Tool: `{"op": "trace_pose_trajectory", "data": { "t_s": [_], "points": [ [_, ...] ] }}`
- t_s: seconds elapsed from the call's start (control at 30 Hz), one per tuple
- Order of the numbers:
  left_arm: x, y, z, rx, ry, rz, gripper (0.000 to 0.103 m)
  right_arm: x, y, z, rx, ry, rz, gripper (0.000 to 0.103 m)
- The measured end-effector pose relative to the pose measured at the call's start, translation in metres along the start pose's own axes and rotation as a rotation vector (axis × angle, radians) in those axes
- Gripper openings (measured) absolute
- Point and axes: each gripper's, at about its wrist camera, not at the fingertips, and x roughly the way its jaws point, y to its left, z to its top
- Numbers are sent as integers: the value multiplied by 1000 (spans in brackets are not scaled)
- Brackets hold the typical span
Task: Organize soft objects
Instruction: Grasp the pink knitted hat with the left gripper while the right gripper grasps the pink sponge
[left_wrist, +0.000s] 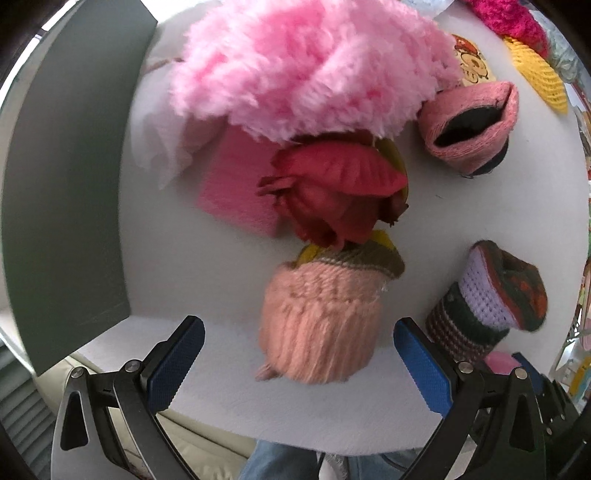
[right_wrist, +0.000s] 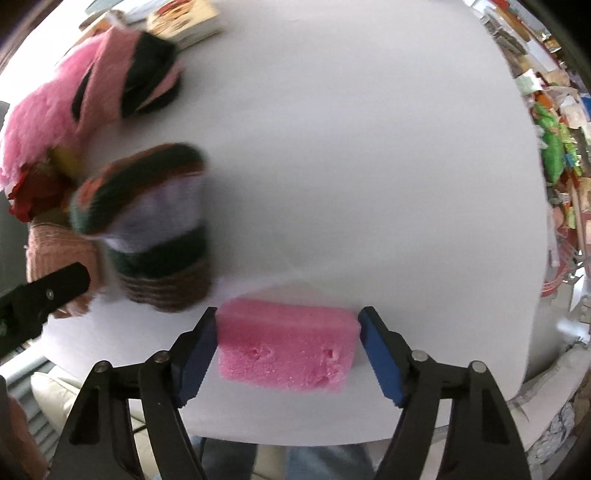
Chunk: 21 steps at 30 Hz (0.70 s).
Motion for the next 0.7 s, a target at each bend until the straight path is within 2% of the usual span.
{"op": "trace_pose_trajectory", "data": {
  "t_s": [0.1,0.2,0.33,0.5,0.7],
  "points": [
    [14,-9,1,13,0,15,103,3,-8,-1,16,7,39,79],
    [26,-14,3,25,5,33,103,3,1,-3,-27,3,11,80],
    [35,-3,8,17,5,-14,103,9,26,-1,-85,6,-29,90],
    [44,3,14,16,5,-21,103,17,27,-4,-14,18,-21,103],
    [46,-8,34,14,62,-16,103,21,26,0,-8,26,-20,103]
  ]
}}
